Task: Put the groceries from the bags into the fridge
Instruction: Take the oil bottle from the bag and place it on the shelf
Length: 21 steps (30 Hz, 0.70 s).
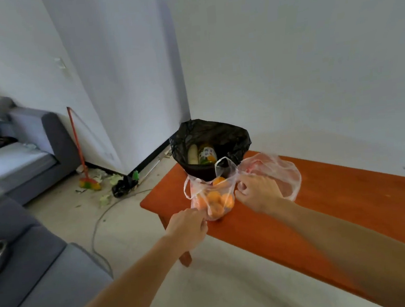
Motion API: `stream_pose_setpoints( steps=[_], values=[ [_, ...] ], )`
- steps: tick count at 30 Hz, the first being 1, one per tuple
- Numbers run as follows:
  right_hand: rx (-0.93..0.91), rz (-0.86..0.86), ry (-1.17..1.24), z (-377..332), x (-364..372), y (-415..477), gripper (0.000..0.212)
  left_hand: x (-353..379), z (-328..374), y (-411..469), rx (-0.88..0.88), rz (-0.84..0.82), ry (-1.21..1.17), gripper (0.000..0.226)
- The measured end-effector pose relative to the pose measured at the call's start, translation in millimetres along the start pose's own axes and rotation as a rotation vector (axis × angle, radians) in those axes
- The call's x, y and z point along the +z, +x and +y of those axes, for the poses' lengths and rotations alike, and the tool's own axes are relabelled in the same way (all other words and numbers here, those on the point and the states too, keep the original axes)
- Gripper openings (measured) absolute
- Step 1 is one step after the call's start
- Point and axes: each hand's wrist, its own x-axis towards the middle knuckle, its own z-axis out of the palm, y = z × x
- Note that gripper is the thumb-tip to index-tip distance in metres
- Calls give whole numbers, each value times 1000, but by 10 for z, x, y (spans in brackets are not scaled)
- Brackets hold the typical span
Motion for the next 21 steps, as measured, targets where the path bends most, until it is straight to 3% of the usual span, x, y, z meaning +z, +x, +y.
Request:
stream_pose_setpoints(
  steps=[5,12,18,21],
  values=[
    [23,-85,13,29,340,818,33,55,-466,760,12,-34,0,19],
    [58,-60,113,294,1052,2281,41,250,-1066,2000,6,-45,34,21],
    [204,-203,124,492,1614,3375,44,303,-1597,2876,47,-97,50,24],
    [308,-312,132,537,1929,3699,58,352,-1885,3147,78,-75,69,25]
  ],
)
